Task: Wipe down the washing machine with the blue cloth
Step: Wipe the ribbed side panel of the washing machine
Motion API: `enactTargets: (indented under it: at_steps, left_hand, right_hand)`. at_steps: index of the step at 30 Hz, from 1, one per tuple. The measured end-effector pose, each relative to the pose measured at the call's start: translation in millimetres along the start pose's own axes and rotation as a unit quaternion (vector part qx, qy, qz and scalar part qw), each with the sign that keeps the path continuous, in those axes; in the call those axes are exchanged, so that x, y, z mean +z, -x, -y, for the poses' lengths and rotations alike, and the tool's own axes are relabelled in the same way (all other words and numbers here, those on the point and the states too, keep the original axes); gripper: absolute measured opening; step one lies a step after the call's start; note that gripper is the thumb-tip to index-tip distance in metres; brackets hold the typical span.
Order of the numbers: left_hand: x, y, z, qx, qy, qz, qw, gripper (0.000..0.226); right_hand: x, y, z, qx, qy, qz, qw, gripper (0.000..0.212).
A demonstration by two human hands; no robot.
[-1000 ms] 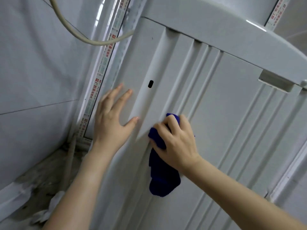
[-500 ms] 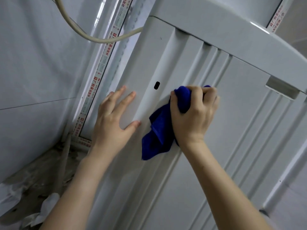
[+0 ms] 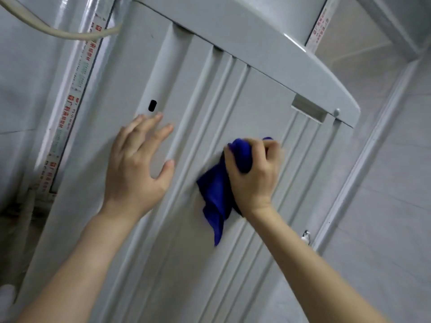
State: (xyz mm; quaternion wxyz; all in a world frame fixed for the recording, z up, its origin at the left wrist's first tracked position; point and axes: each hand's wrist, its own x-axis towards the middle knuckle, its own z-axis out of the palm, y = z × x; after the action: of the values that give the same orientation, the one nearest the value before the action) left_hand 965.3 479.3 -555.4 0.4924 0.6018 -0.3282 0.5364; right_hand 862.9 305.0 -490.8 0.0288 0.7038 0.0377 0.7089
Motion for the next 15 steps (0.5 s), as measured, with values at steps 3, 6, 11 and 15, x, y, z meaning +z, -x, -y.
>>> enactTargets:
  at_steps: [3, 6, 11, 15]
  left_hand:
    - [18, 6, -13, 0.027, 0.003, 0.017, 0.999, 0.053]
    - [35, 16, -25, 0.045, -0.004, 0.026, 0.999, 0.056]
    - [53, 34, -34, 0.064, -0.028, 0.027, 0.997, 0.056]
    - [59, 41, -37, 0.073, -0.042, 0.034, 0.996, 0.054]
  right_hand:
    - [11, -77, -13, 0.052, 0.009, -0.087, 0.995, 0.031]
    - [12, -61, -24, 0.041, 0.025, -0.11, 0.993, 0.03]
    - [-36, 149, -37, 0.059, 0.032, 0.03, 0.997, 0.025]
    - [-55, 182, -44, 0.032, 0.051, 0.091, 0.994, 0.022]
